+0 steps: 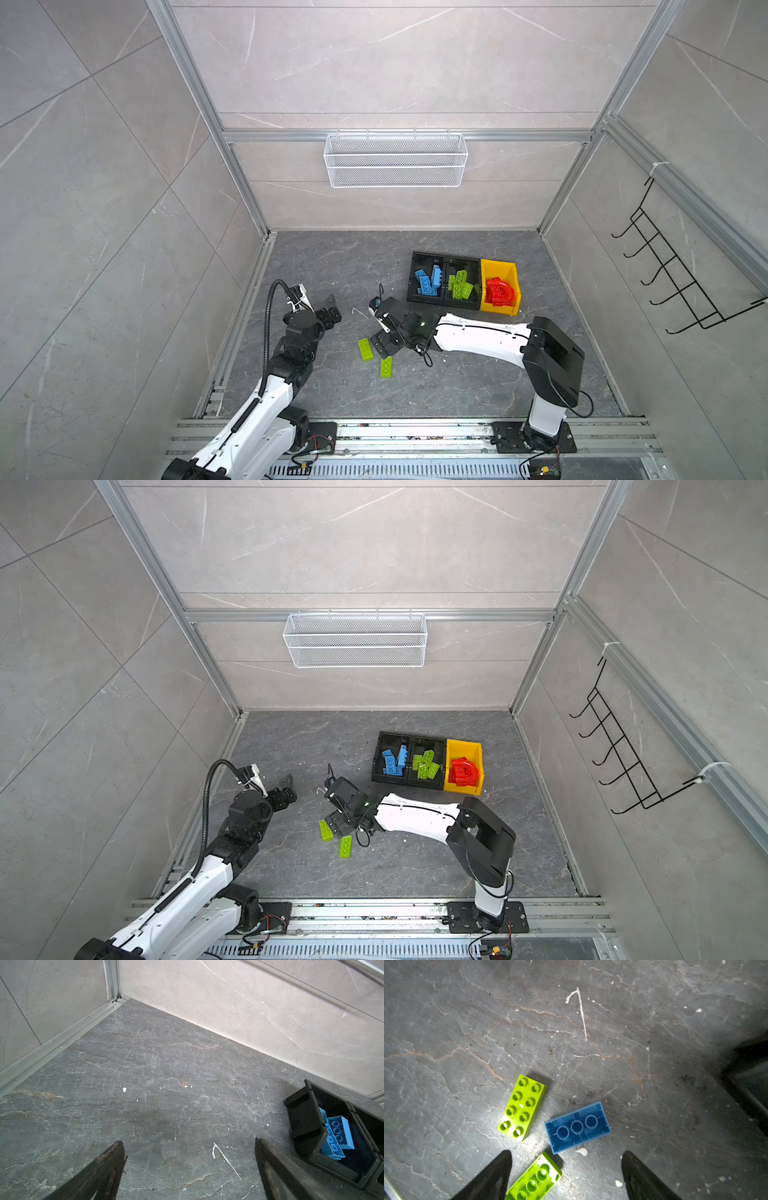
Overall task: Sort the legos into containers by color
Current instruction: 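Lower the right gripper onto the last light-blue brick and grasp it, then carry the light-blue brick over the black bin and open the right gripper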
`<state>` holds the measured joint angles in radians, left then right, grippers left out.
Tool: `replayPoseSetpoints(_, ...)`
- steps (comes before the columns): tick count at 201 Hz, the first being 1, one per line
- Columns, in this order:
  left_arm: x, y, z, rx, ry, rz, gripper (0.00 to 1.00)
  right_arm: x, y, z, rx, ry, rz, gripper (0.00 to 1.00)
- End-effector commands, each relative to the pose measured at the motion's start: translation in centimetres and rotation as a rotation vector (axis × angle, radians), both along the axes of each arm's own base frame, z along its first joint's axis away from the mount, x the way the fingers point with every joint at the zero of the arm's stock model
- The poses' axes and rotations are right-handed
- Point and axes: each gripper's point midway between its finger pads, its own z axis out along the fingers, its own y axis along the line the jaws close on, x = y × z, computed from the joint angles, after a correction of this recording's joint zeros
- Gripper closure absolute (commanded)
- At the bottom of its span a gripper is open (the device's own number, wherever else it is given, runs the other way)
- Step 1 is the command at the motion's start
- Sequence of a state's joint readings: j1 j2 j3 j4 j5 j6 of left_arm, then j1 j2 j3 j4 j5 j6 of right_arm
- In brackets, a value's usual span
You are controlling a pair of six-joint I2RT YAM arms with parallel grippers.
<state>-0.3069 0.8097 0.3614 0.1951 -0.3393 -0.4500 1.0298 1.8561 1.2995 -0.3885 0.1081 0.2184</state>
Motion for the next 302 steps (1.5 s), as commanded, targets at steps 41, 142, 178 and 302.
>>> replayPoseSetpoints(41,0.0,0.5,0.6,-0.011,-0.023,0.026,0.01,0.4,-0.6,-2.9,-0.214,0.001,0.190,0.12)
replayPoseSetpoints(142,0.3,0.3,0.0,-0.007,-0.005,0.020,0.01,1.6,0.3,-5.7,-0.208,0.135,0.222,0.21)
replayPoseSetpoints(178,0.3,0.3,0.1,-0.010,-0.008,0.020,0.01,2.2,-0.6,-5.1,-0.211,0.132,0.182,0.36)
replayPoseSetpoints(302,0.3,-0.1,0.3,-0.031,-0.010,-0.002,0.01,13.2,-16.3,7.4,0.136,-0.027,-0.437,0.56)
